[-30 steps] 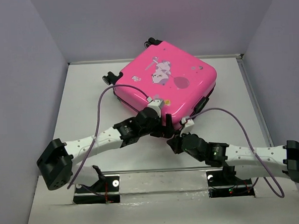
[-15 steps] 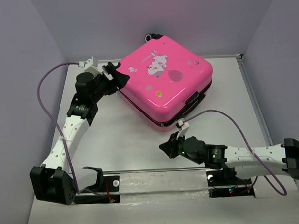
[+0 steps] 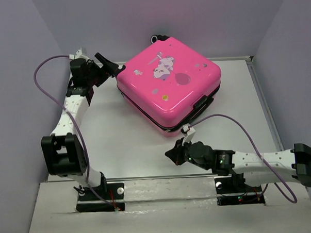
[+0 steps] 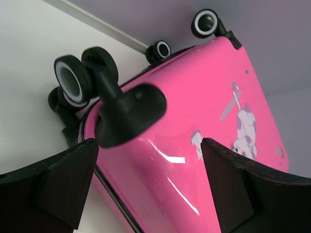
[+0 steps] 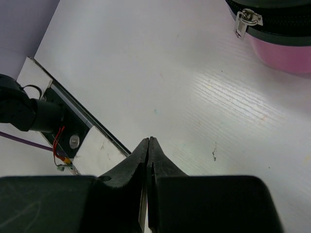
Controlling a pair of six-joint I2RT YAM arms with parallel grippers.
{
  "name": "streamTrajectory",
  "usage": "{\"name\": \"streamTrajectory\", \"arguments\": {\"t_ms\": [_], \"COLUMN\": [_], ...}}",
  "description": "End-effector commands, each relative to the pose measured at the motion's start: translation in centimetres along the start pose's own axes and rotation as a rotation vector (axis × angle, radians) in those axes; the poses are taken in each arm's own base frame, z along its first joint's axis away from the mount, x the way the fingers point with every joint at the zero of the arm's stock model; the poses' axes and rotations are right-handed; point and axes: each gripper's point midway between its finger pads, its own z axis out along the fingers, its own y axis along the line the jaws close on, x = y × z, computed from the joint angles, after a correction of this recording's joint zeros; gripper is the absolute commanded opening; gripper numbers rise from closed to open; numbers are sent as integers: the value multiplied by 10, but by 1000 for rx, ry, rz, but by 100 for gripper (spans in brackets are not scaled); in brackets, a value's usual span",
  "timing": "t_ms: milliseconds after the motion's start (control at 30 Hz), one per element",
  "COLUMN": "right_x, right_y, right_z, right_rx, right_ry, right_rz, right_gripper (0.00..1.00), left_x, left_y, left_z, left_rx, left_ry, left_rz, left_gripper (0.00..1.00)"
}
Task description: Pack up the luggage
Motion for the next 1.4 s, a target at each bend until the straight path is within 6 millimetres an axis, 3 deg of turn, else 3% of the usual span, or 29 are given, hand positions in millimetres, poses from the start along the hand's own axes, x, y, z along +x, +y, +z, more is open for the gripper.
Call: {"name": "streamTrajectory", "arguments": {"t_ms": [0,33,133,167,233,267,333,433,600,800,867,933,1000,1100,1133,1200,1333,1367], "right_x": [-11,-9,-9,-8,-8,-7,-6,-5,-6,-10,-11,-10,-14,-19,-29,-34,-63,-76], "right_y": [15,16,21,20,23,22,24,23,22,19,17,13,13,5,6,0,-9,-20], "right_z": [-3,-4,-9,-9,-11,-11,-12,-12,-13,-13,-12,-11,-10,-11,-11,-15,-22,-22], "right_rx": [-50,-55,-84,-86,-98,-98,-105,-102,-94,-74,-61,-40,-25,35,56,89,96,125], "right_ry": [-13,-7,5,10,15,19,26,33,30,18,14,14,7,-3,-29,-26,-59,-86], "right_rz": [5,6,11,10,14,13,14,7,0,-10,-17,-19,-13,-25,-25,-51,-78,-68], "right_gripper": [7,7,7,7,7,7,7,7,7,7,7,8,13,35,42,54,63,63], "left_x": [-37,-30,-44,-38,-49,-44,-49,-40,-34,-39,-39,-35,-37,-35,-31,-32,-32,-34], "left_y": [-6,3,7,16,12,22,21,29,28,18,13,13,14,12,16,19,34,37], "left_z": [26,35,67,75,85,95,103,121,137,140,138,138,138,137,136,132,108,103], "left_rx": [28,9,10,-6,0,-19,-17,0,57,130,162,168,169,184,178,170,129,119], "left_ry": [-47,-28,-31,-15,-33,-21,-29,1,1,-27,-35,-33,-38,-32,-29,-50,-100,-118], "left_rz": [-7,-21,-49,-59,-57,-67,-78,-123,-193,-270,-308,-317,-314,-308,-311,-305,-261,-252], "left_gripper": [99,99,99,99,99,99,99,99,99,95,88,74,64,44,24,6,6,6]}}
